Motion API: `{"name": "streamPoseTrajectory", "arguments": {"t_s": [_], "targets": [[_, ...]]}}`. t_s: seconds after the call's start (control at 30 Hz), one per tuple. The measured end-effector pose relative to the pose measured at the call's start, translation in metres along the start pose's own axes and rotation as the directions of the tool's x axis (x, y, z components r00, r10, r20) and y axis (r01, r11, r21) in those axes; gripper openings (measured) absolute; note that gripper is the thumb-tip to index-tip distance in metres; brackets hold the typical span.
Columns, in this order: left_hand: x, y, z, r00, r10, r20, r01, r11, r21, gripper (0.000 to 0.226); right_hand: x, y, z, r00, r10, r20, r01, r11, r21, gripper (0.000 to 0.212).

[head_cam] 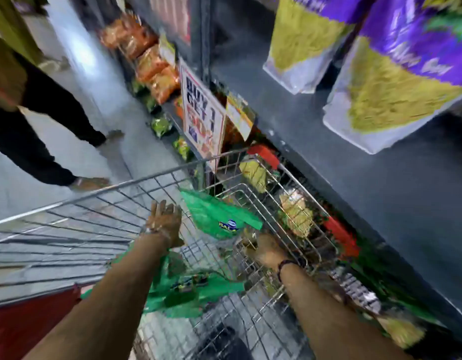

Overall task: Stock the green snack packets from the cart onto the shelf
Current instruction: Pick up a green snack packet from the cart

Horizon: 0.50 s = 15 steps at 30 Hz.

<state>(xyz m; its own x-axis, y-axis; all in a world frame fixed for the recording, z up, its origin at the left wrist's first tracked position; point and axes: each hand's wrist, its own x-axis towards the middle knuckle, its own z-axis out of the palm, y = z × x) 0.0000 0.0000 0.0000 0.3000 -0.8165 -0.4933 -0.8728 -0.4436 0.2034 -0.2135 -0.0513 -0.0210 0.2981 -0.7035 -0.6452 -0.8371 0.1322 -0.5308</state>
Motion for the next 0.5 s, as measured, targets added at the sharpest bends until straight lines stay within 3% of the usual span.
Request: {"name": "streamPoseTrajectory", "arguments": {"t_s": [0.03,0.07,0.13,0.2,0.27,0.33,0.4,0.47,0.5], "targets": [[0.004,0.002,0.001,1.0,-0.017,0.019,0.015,0.998,0.066,0.088,0.008,-0.001,0.004,0.999,0.009,0.053,-0.013,0.997,0.078,0.031],[0.013,0.003,0.01,0.998,-0.054,0.025,0.055,0.997,-0.047,0.082,0.022,-0.001,0.01,0.995,0.02,0.095,-0.027,0.996,0.081,0.013],[0.024,0.006,0.028,0.992,-0.071,0.108,0.091,0.977,-0.19,0.069,0.046,-0.004,0.021,0.996,0.071,0.06,-0.077,0.991,0.11,0.038],[0.03,0.013,0.047,0.99,-0.075,0.118,0.095,0.979,-0.182,0.069,0.054,-0.005,0.028,0.993,0.108,0.042,-0.112,0.986,0.123,0.049],[0.037,0.022,0.06,0.984,-0.166,0.065,0.174,0.972,-0.16,0.073,0.064,0.002,0.04,0.99,0.139,0.024,-0.141,0.972,0.189,0.049],[0.045,0.028,0.064,0.982,-0.173,-0.081,0.168,0.984,-0.065,0.08,0.065,0.005,0.045,0.988,0.151,0.008,-0.147,0.941,0.305,0.046],[0.049,0.029,0.076,0.97,-0.163,-0.178,0.134,0.977,-0.165,0.076,0.067,0.009,0.05,0.989,0.15,0.014,-0.145,0.924,0.354,0.042],[0.048,0.03,0.09,0.977,-0.157,-0.141,0.093,0.92,-0.38,0.075,0.068,0.01,0.048,0.991,0.132,-0.007,-0.12,0.915,0.385,0.039],[0.045,0.031,0.093,0.984,-0.144,-0.102,0.068,0.845,-0.531,0.075,0.07,0.012,0.049,0.992,0.12,-0.026,-0.099,0.908,0.408,0.036]]}}
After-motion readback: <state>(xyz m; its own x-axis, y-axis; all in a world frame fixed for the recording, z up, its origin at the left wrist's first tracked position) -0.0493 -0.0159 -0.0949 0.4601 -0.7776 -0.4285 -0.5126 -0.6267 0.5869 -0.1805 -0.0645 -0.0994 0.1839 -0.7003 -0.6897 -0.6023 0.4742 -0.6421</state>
